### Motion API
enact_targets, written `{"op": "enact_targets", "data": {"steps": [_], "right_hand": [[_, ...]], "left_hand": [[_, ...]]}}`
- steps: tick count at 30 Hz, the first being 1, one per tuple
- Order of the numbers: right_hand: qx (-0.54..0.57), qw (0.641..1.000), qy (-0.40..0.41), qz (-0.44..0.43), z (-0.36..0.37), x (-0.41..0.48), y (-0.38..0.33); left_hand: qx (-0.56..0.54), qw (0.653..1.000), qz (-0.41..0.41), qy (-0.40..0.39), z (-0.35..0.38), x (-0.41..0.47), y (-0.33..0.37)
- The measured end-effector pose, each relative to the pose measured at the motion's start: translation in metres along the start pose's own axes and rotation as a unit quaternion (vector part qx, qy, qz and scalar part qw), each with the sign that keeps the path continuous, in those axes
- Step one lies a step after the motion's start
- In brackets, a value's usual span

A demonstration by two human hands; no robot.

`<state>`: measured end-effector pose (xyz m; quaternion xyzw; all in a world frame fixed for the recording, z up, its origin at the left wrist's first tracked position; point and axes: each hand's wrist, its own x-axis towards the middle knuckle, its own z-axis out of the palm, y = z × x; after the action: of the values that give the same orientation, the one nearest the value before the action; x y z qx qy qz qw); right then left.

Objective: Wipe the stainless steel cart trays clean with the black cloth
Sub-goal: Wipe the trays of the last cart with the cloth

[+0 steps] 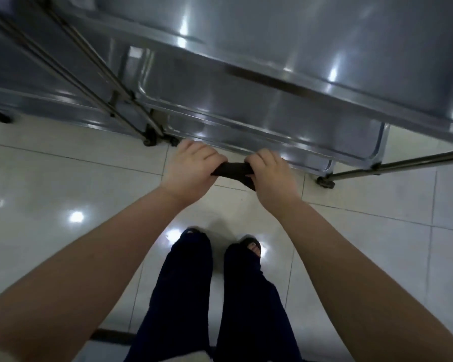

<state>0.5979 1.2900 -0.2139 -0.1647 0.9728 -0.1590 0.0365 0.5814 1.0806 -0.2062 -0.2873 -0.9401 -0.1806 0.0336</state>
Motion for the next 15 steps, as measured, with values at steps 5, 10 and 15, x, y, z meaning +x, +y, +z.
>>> {"op": "enact_targets", "data": {"steps": [5, 10, 15], "right_hand": [[-0.029, 0.984, 0.103, -0.142, -0.122, 0.054, -0.096], [-0.037, 0.961, 0.138, -0.237, -0.189, 0.117, -0.226], [-0.06, 0.934, 0.168, -0.309, -0.217, 0.173, -0.379]], "left_hand": [[0.118, 0.989, -0.034, 0.087, -0.168, -0.025, 0.0], [0.225, 0.961, -0.12, 0.103, -0.304, -0.073, -0.039], [0.316, 0.927, -0.159, 0.127, -0.423, -0.147, -0.111]]}}
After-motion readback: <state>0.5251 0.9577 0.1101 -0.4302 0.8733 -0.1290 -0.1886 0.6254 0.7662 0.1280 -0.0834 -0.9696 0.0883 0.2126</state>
